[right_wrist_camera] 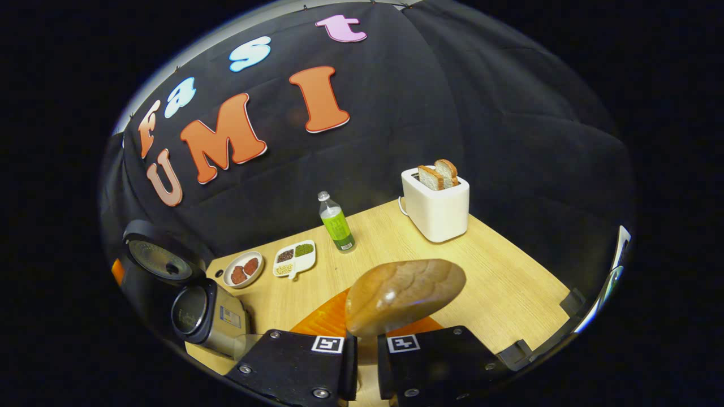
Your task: Close the left gripper, press the button to open the rice cooker; take a wooden spoon from the chopstick holder with the right hand, scoop a spoonful of rice and pour it into the rice cooker, then put the wooden spoon back into the chopstick holder.
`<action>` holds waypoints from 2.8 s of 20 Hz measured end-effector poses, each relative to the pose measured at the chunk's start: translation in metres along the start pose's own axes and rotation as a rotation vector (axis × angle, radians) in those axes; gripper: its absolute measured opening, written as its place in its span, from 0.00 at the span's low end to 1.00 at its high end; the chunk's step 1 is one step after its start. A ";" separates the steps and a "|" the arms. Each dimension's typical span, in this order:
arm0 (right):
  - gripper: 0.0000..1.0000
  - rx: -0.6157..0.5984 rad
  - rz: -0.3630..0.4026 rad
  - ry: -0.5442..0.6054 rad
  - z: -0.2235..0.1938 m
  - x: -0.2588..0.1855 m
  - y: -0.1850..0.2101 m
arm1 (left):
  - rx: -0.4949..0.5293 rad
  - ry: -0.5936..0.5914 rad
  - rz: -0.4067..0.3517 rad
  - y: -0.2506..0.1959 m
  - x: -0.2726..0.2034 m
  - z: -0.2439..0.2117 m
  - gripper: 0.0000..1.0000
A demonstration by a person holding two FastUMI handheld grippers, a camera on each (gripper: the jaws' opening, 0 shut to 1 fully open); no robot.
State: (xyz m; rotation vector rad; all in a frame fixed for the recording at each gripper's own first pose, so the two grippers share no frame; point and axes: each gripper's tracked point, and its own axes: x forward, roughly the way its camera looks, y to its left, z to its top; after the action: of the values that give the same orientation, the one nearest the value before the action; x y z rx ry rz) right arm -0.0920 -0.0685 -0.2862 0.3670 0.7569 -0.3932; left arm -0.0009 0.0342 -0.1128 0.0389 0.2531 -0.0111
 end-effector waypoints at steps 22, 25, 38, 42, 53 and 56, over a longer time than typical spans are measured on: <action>0.14 -0.341 0.108 0.110 -0.110 0.014 0.086 | -0.023 0.057 0.015 0.051 0.003 -0.026 0.93; 0.14 -0.427 0.054 0.082 -0.115 0.020 0.081 | -0.025 0.060 0.008 0.050 0.000 -0.029 0.93; 0.12 -0.519 0.013 0.041 -0.153 0.042 0.080 | -0.032 0.083 -0.005 0.058 0.005 -0.038 0.93; 0.12 -0.486 0.018 0.027 -0.157 0.042 0.084 | -0.039 0.085 -0.003 0.061 0.005 -0.037 0.98; 0.12 -0.297 0.208 0.096 -0.192 0.026 0.152 | -0.002 0.092 -0.015 0.066 0.003 -0.041 0.93; 0.12 -0.249 0.230 0.124 -0.200 0.022 0.164 | 0.004 0.096 -0.015 0.073 0.003 -0.042 0.93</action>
State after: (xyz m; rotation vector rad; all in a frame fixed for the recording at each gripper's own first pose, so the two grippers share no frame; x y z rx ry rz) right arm -0.1177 0.1591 -0.4069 0.2422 0.8635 -0.0580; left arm -0.0071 0.1086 -0.1517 0.0412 0.3497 -0.0248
